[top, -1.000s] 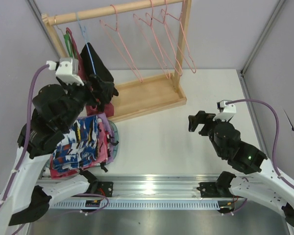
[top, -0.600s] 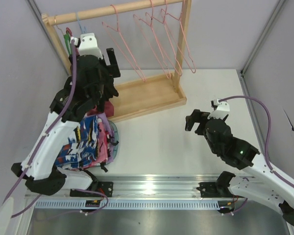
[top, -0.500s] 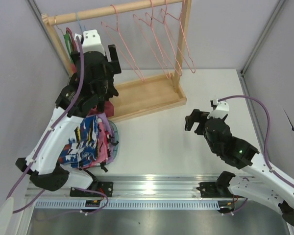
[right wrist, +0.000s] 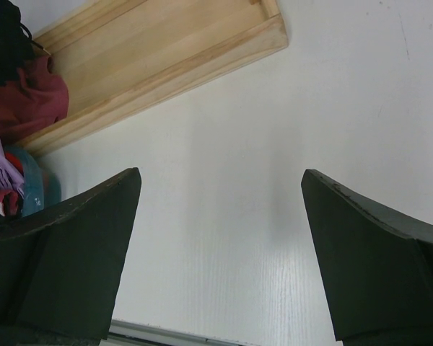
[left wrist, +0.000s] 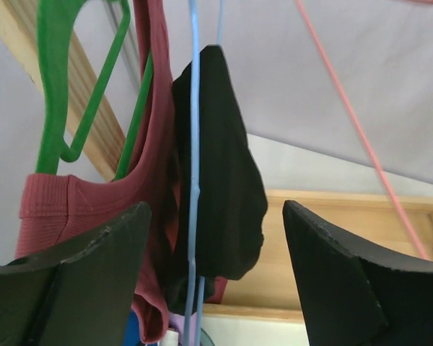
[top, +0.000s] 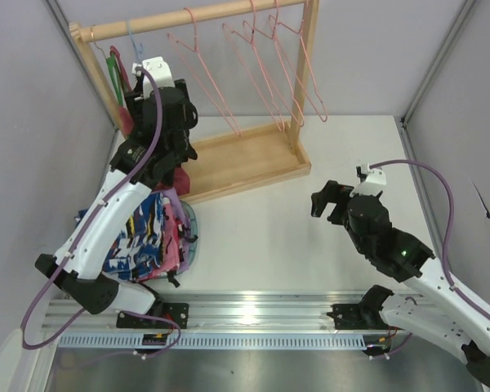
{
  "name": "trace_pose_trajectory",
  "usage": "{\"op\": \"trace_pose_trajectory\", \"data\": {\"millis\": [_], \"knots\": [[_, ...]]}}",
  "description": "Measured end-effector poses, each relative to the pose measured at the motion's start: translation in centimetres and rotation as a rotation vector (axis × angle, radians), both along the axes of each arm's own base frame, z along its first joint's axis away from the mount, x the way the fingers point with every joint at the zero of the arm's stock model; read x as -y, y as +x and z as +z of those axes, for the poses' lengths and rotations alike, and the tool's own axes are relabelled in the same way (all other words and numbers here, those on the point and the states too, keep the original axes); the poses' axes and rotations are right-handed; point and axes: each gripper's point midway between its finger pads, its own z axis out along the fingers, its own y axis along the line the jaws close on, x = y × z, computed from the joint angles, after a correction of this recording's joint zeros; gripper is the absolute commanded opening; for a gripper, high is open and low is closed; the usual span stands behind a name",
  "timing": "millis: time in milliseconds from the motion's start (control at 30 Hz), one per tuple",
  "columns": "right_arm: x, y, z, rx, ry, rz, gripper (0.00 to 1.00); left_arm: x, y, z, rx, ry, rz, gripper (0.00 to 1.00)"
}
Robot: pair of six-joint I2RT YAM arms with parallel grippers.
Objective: Remove the trousers from the hanger
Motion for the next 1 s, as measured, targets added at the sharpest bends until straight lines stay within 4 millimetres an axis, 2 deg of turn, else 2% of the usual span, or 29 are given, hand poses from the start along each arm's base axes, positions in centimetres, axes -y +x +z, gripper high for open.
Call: {"op": "trace_pose_trajectory", "data": {"millis": [100, 200, 400, 600, 700, 1000], "knots": [[0.3, -0.1, 0.0, 0.003, 0.011, 0.001, 0.99, -0.6, 0.3, -1.8, -0.019, 0.007, 0.01, 0.75], [0.5, -0.1, -0.1, -0.002, 0.016, 0.0, 0.99, -0.4, 0.7, -2.5, -0.019, 0.009, 0.01, 0.67], [0.4, 0.0, -0.3, -0.009, 0.021, 0.008, 0.99, -0.8, 1.1, -2.3, 0.014, -0.008, 0.02, 0.61], [0.4, 0.0, -0.8, -0.025, 0.018, 0.012, 0.99, -1.5, 1.5, -2.5, 0.026, -0.015, 0.042, 0.6], [0.4, 0.1, -0.9, -0.027, 0.018, 0.01, 0.99, -1.5, 1.7, -3.2, 0.02, -0.015, 0.034, 0.51], [0.2, 0.2, -1.2, -0.039, 0.021, 0.014, 0.99, -1.8, 1.8, -4.1, 0.007, -0.008, 0.029, 0.5]]}}
